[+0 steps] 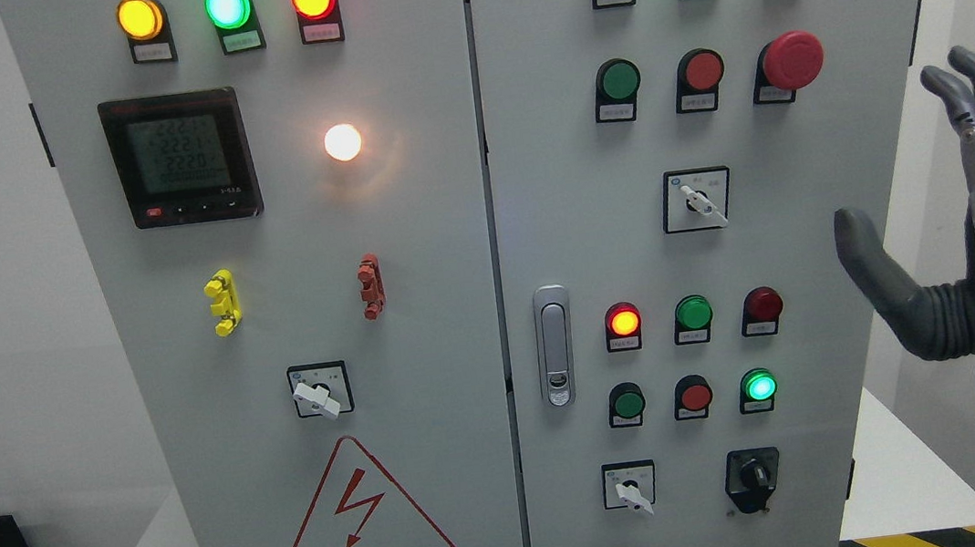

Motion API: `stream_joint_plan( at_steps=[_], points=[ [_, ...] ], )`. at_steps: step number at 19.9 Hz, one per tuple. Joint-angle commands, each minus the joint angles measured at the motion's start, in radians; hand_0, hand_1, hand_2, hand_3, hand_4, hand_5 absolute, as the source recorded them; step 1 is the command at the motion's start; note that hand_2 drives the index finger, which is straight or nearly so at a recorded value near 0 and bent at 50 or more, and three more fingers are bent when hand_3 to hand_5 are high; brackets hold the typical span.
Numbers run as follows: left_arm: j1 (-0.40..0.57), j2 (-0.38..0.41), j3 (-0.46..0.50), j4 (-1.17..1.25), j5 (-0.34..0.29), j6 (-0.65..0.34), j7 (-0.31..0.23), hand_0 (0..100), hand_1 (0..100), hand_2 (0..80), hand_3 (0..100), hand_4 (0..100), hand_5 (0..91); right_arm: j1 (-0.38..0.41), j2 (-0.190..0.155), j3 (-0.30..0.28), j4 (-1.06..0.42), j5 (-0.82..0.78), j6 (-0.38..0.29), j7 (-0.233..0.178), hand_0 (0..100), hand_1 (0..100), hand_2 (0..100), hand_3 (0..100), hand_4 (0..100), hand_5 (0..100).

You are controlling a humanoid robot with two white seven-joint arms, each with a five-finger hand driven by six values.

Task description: Rotate and turn off gray switch

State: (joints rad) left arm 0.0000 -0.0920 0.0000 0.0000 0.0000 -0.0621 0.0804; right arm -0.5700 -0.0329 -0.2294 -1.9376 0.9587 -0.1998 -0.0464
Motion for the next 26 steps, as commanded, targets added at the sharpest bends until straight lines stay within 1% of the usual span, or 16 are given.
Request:
stream_joint_plan(
  at_steps=[1, 4, 26],
  points=[
    [-0.009, 0.0, 0.008, -0.026, 0.018, -0.005, -0.001, 12, 39, 0.0, 0, 0, 0.0, -0.001, 0.054, 0.013, -0.001, 0.002, -0.003, -0.003, 24, 10, 0, 0, 0, 0],
    [-0.009, 0.0, 0.009, -0.026, 0.02, -0.004, -0.001, 12, 39, 0.0, 0, 0, 0.0, -0.001, 0.059, 0.013, -0.003, 0.002, -0.003, -0.003, 24, 10, 0, 0, 0, 0],
    [-0.009, 0.0, 0.008, -0.026, 0.02, -0.004, -0.001, 12, 39, 0.0, 0, 0, 0.0, -0.002, 0.057, 0.015, -0.003, 0.002, -0.003, 0.002, 23, 12, 0, 0, 0, 0]
  ],
)
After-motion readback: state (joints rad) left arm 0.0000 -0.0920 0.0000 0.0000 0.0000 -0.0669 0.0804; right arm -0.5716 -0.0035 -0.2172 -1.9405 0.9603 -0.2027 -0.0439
